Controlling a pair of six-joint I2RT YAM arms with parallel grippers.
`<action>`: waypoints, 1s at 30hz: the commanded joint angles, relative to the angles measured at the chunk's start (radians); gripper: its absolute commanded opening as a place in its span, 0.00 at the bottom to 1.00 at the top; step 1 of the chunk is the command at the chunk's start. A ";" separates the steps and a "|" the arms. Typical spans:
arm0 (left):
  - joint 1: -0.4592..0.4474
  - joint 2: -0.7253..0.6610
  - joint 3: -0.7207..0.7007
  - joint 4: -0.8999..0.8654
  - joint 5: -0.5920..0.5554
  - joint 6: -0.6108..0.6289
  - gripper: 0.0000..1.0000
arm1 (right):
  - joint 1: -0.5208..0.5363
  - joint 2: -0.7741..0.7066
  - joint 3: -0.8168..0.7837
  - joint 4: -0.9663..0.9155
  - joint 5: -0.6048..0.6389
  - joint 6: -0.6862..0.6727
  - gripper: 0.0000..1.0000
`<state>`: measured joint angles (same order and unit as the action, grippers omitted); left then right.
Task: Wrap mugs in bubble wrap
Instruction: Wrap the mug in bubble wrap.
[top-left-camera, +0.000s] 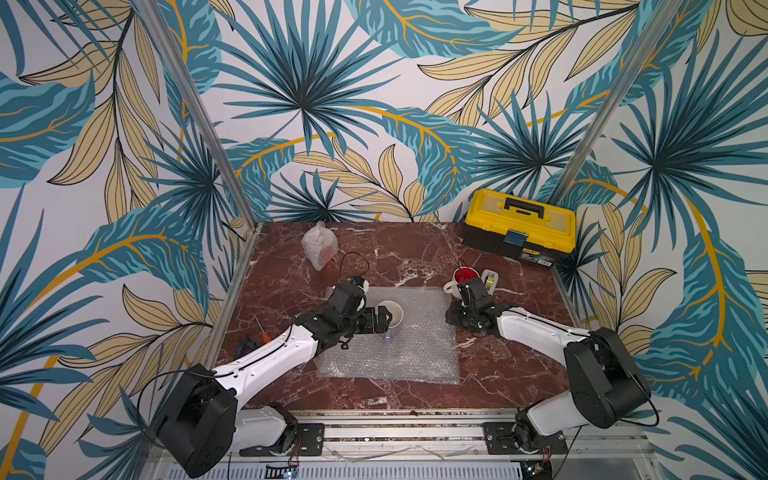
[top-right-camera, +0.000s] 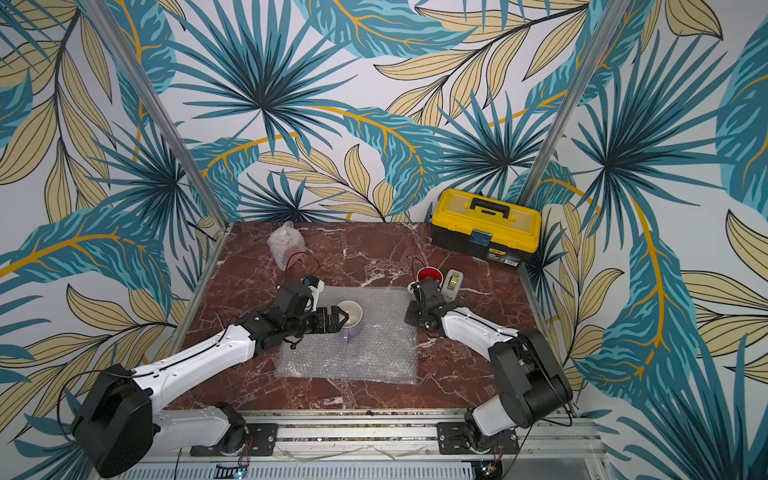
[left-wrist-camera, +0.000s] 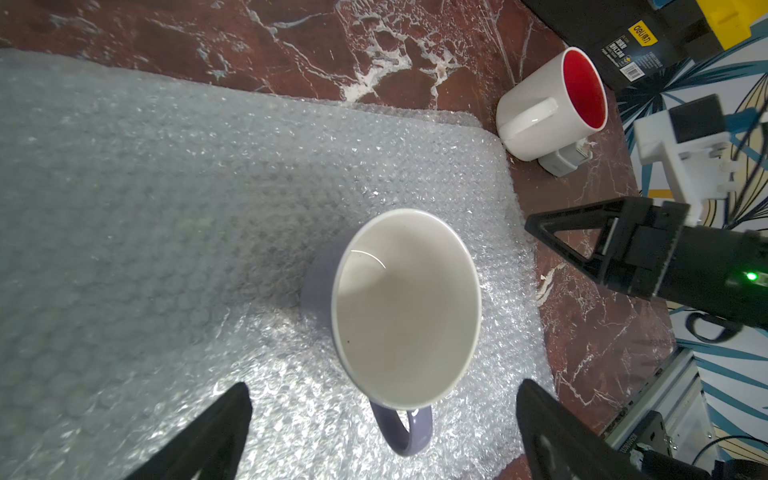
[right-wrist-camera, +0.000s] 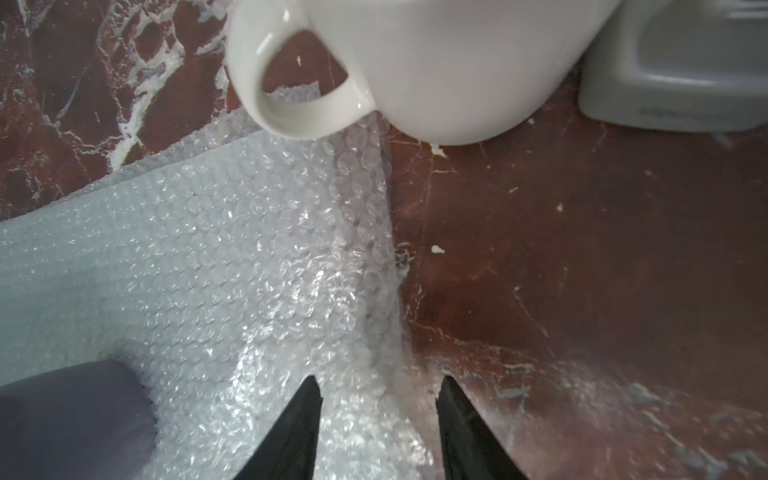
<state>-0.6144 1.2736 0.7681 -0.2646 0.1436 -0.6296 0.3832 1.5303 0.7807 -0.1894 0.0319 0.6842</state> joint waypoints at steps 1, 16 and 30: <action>-0.011 -0.024 0.024 0.019 0.011 0.025 1.00 | -0.021 0.034 -0.025 0.093 -0.058 0.022 0.47; -0.037 -0.005 0.079 -0.032 -0.022 0.039 1.00 | -0.086 0.030 -0.093 0.293 -0.260 0.051 0.47; -0.039 0.004 0.089 -0.032 -0.026 0.034 1.00 | -0.086 -0.051 -0.136 0.378 -0.359 -0.008 0.33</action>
<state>-0.6476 1.2747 0.8078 -0.2825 0.1307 -0.6067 0.3000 1.4738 0.6579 0.1680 -0.2996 0.6998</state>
